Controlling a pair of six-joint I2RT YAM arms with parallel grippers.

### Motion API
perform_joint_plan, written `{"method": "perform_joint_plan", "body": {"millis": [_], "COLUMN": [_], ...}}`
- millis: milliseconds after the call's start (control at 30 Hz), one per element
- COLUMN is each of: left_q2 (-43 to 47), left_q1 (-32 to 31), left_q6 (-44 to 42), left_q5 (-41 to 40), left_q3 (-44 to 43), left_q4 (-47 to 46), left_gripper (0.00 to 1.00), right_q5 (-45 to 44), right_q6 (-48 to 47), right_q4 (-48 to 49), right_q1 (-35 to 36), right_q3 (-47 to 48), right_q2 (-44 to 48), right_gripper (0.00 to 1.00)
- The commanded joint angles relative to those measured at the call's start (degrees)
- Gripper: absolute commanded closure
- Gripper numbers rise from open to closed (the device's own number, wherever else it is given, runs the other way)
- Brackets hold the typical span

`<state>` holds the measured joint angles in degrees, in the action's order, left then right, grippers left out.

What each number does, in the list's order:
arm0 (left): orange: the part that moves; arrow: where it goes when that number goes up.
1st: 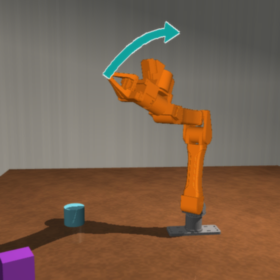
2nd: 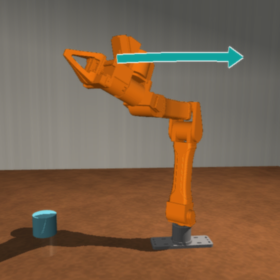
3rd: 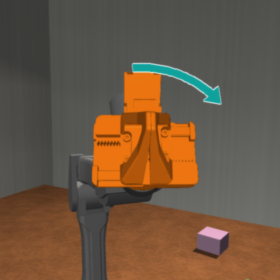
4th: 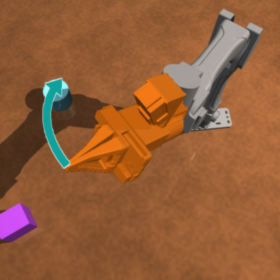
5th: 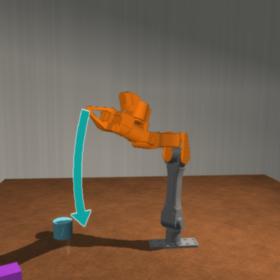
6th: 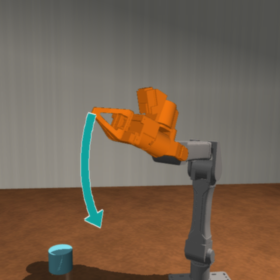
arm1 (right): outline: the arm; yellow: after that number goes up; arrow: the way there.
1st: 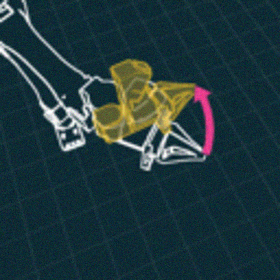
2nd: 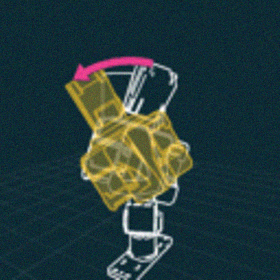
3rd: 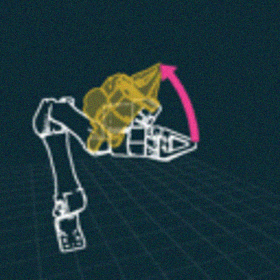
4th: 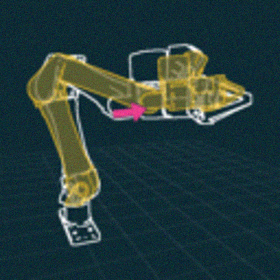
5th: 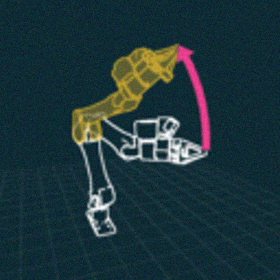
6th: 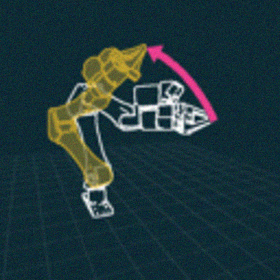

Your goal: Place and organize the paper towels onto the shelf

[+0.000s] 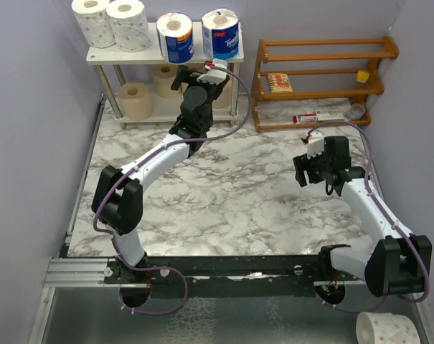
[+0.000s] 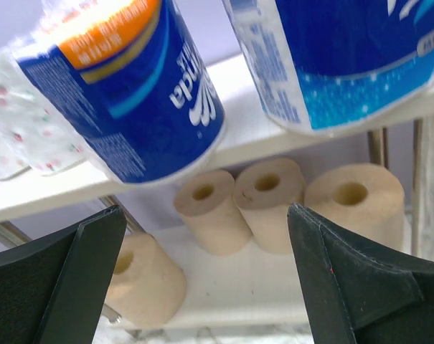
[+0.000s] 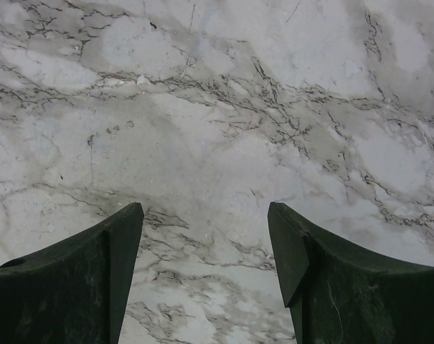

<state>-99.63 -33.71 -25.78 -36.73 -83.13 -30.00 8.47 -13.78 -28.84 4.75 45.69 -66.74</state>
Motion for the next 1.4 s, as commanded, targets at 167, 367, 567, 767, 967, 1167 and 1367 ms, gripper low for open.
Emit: {"method": "perform_joint_plan", "body": {"millis": [167, 367, 567, 767, 967, 1167, 1367], "left_q2": [-8.96, -13.53, -15.02, -12.66, -7.94, 1.49, 17.91], "left_q1": [1.18, 6.79, 11.18, 12.45, 7.38, 4.05, 2.35], "left_q6": [-14.66, -7.96, -2.31, 7.54, 5.39, 4.48, 6.81], "left_q5": [-1.06, 0.12, 5.22, 13.00, 13.51, 15.04, 17.39], "left_q3": [-6.73, -12.67, -17.09, -17.48, -13.64, -7.44, -0.10], "left_q4": [-19.15, -17.53, -12.90, -4.12, -3.90, -3.33, -3.25], "left_gripper": [0.01, 0.01, 0.01, 0.01, 0.01, 0.01, 0.01], "right_q5": [0.35, 0.63, 1.18, 0.95, 0.85, 1.10, 1.21], "right_q6": [-0.55, -0.68, -0.89, -0.99, -1.07, -1.23, -1.19], "right_q4": [1.18, 0.98, 0.81, 0.63, 0.72, 0.54, 1.11], "right_q1": [-0.36, -0.36, -0.36, -0.36, -0.36, -0.36, -0.40], "right_q3": [0.67, 0.84, 1.14, 1.25, 1.18, 1.27, 0.52], "right_q2": [-0.99, -1.44, -2.58, -3.74, -3.42, -3.59, -0.84], "right_gripper": [0.29, 0.30, 0.30, 0.30, 0.30, 0.31, 0.30]}}
